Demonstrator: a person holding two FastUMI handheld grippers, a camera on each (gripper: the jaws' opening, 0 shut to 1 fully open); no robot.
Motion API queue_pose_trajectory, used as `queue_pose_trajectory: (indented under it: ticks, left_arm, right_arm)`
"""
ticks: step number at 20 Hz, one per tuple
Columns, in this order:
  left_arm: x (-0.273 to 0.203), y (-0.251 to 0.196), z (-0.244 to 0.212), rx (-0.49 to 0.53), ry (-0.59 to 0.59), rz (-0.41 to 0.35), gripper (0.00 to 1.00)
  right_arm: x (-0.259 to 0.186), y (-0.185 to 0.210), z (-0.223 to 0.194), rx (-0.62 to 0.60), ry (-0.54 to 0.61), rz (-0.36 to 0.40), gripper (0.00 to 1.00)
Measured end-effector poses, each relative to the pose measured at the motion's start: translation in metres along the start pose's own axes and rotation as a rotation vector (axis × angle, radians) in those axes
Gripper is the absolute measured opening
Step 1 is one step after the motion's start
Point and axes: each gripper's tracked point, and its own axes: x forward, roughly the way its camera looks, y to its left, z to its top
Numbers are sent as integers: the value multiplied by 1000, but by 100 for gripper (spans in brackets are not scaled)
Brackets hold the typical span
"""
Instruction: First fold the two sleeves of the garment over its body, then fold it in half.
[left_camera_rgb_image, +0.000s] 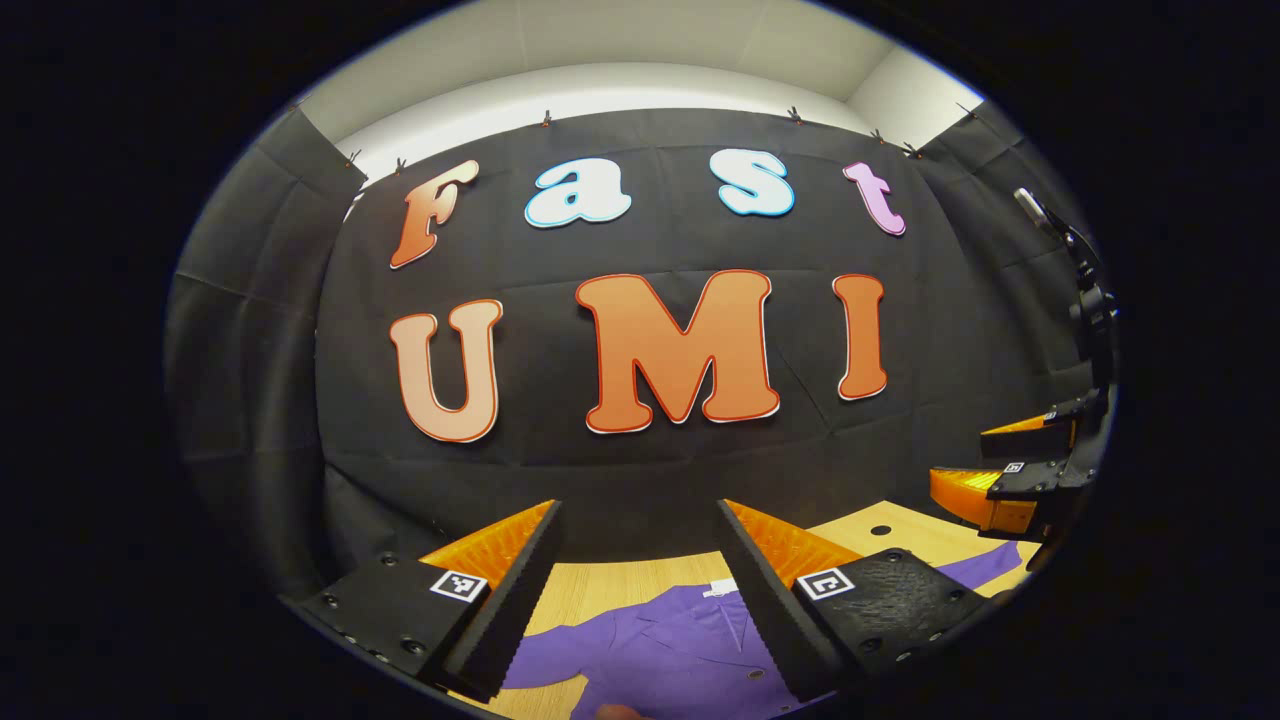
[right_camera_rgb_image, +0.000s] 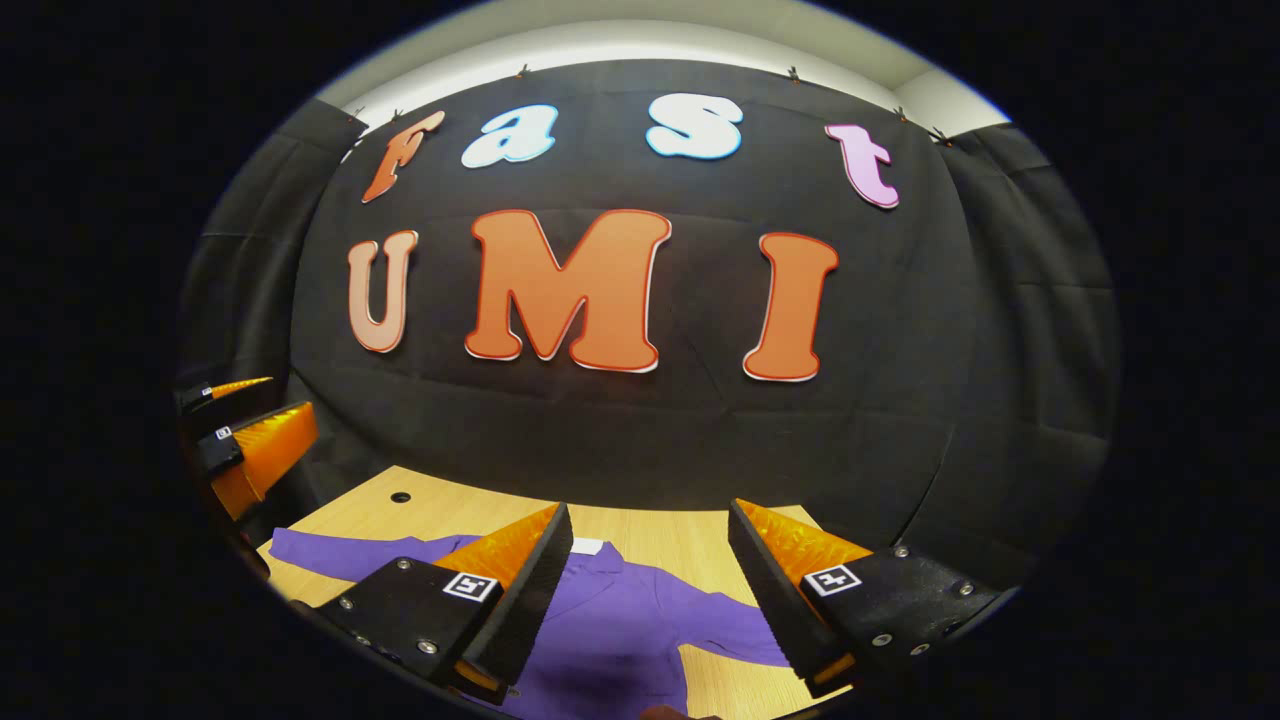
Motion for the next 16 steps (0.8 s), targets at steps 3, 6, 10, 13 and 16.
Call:
queue_pose_trajectory:
  ticks: [3,6,10,13,16]
  left_arm:
    - [2,1,0,4,4,7,96]
    - [5,0,0,8,8,11,96]
    - [8,-3,-3,10,17,10,96]
    - [11,-4,-6,14,27,18,96]
    - [15,-5,-11,13,46,26,96]
  right_arm:
    - [5,-28,-19,-1,44,-61,95]
    - [9,-53,-32,1,74,-117,95]
    - [15,-88,-50,-16,116,-185,95]
    - [17,-114,-75,-23,184,-230,95]
    - [18,-142,-101,7,269,-270,95]
